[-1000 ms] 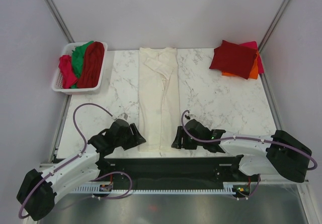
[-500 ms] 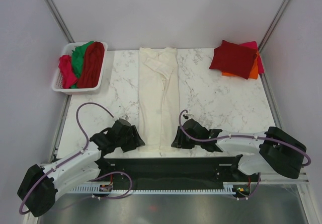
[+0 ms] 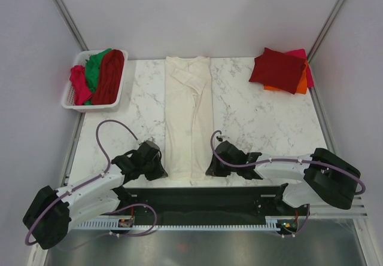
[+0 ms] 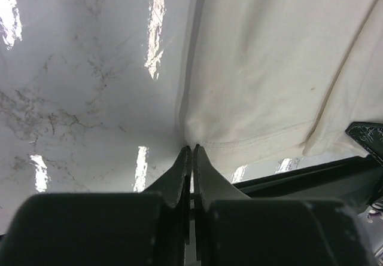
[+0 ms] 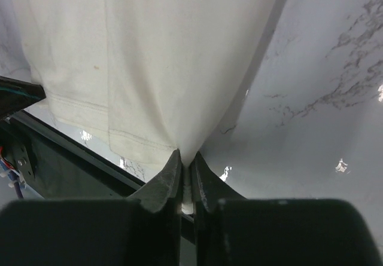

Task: Fold and stack the t-shirts
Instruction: Fold the tshirt

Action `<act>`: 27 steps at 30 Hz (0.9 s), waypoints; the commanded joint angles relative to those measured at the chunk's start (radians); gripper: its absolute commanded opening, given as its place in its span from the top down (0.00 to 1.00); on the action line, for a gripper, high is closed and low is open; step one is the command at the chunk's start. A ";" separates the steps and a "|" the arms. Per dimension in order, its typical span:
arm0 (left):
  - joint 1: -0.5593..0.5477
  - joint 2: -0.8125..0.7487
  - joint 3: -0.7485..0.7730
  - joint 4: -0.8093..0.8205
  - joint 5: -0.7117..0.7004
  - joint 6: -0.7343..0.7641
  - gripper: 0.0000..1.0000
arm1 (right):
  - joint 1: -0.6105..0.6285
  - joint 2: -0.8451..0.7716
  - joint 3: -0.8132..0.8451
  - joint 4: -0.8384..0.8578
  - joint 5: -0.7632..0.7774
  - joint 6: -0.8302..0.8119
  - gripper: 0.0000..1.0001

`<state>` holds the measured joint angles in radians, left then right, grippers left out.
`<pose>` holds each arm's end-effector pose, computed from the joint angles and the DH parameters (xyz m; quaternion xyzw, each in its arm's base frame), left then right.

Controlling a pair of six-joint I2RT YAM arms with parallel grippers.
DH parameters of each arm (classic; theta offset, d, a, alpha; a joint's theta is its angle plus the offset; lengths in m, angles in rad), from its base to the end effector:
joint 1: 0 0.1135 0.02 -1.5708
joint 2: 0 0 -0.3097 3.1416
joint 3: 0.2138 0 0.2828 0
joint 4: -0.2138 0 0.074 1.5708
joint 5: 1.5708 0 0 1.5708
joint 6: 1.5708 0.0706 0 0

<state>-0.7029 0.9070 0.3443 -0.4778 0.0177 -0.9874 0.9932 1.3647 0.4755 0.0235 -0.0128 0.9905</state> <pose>0.1274 -0.1096 0.1360 -0.1345 0.9556 -0.2017 0.1675 0.1472 0.2276 0.1297 -0.0035 0.9385 0.2923 0.1839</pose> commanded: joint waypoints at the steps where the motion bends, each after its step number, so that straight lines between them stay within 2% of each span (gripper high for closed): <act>1: -0.012 0.018 0.041 -0.007 -0.032 0.016 0.98 | 0.007 0.028 0.008 -0.147 0.023 -0.047 0.94; 3: -0.020 -0.008 0.024 -0.028 -0.022 0.009 0.98 | 0.007 0.021 0.011 -0.207 0.036 -0.055 1.00; 10: -0.081 -0.118 0.021 -0.169 0.025 -0.054 0.98 | 0.035 -0.085 -0.031 -0.312 0.048 -0.035 1.00; 15: -0.090 -0.119 0.157 -0.243 0.001 -0.036 0.98 | 0.033 -0.108 0.087 -0.387 0.128 -0.073 1.00; 20: -0.083 0.034 0.347 -0.300 -0.122 0.062 0.98 | -0.030 -0.050 0.245 -0.448 0.206 -0.177 1.00; 27: -0.027 0.243 0.571 -0.298 -0.174 0.161 0.97 | -0.180 0.071 0.561 -0.519 0.221 -0.346 1.00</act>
<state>-0.7612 1.1004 0.8207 -0.7544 -0.0853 -0.9134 0.8536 1.3922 0.9012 -0.4435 0.1497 0.7494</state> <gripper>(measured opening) 0.033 0.022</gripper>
